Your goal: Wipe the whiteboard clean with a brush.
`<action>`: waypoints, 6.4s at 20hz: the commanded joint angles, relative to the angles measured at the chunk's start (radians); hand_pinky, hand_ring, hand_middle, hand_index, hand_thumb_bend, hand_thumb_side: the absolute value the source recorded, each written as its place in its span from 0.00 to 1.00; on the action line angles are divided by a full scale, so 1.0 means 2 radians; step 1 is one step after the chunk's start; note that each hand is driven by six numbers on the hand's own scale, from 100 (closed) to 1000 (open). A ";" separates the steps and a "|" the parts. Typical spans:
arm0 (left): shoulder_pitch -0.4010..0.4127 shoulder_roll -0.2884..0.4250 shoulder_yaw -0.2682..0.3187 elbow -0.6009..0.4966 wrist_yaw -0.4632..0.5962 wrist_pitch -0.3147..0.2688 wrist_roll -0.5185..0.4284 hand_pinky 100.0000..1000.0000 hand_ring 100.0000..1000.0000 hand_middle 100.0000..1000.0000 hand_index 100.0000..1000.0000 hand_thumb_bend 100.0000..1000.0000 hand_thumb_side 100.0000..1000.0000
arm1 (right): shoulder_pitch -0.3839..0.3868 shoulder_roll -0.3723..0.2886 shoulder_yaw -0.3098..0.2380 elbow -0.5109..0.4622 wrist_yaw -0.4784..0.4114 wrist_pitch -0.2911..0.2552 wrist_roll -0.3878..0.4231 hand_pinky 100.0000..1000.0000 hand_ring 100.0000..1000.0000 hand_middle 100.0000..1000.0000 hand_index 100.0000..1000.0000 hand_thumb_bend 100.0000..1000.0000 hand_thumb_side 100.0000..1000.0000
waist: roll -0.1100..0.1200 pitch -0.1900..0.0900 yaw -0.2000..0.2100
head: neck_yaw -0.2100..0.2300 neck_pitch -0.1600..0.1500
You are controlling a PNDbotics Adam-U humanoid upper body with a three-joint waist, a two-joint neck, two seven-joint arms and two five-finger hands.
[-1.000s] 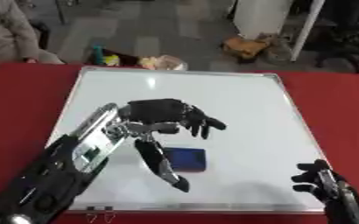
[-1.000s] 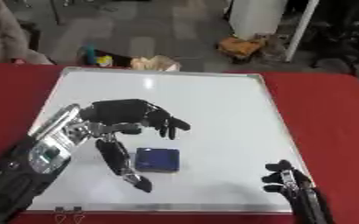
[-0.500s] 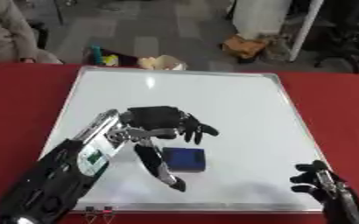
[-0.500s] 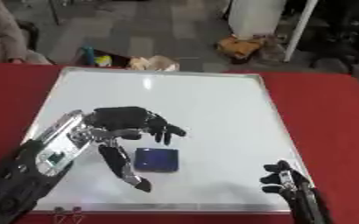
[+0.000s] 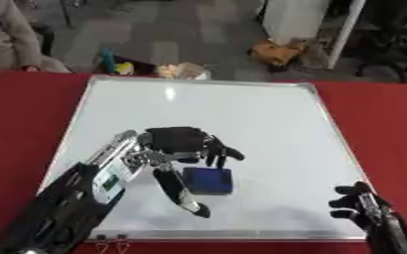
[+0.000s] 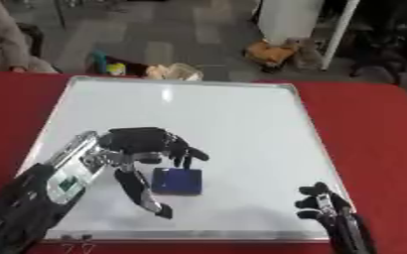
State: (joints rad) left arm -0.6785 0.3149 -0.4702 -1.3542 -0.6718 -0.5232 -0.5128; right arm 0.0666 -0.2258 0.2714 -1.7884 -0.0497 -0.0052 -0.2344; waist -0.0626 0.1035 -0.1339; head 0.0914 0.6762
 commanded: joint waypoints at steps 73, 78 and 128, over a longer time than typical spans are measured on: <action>-0.003 -0.026 0.021 0.071 -0.102 0.027 0.061 0.55 0.58 0.60 0.96 0.45 0.46 | -0.003 -0.006 -0.002 -0.008 0.001 -0.001 0.001 0.56 0.60 0.42 0.65 0.00 0.87 | 0.001 -0.004 -0.005 | 0.006 0.004; -0.003 -0.027 0.023 0.077 -0.108 0.032 0.064 0.54 0.57 0.59 0.96 0.42 0.44 | -0.004 -0.006 -0.002 -0.008 0.001 -0.001 0.000 0.56 0.60 0.42 0.65 0.00 0.87 | 0.001 -0.004 -0.004 | 0.006 0.004; -0.001 -0.026 0.030 0.078 -0.104 0.044 0.098 0.49 0.50 0.47 0.90 0.27 0.28 | -0.004 -0.005 -0.002 -0.006 0.001 -0.001 0.001 0.56 0.60 0.42 0.65 0.00 0.87 | 0.002 -0.003 -0.004 | 0.012 0.004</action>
State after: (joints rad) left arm -0.6673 0.2541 -0.4208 -1.1749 -0.8872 -0.4380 -0.3194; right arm 0.0658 -0.2252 0.2716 -1.7879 -0.0497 -0.0050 -0.2342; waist -0.0608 0.1056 -0.1409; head 0.1130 0.6768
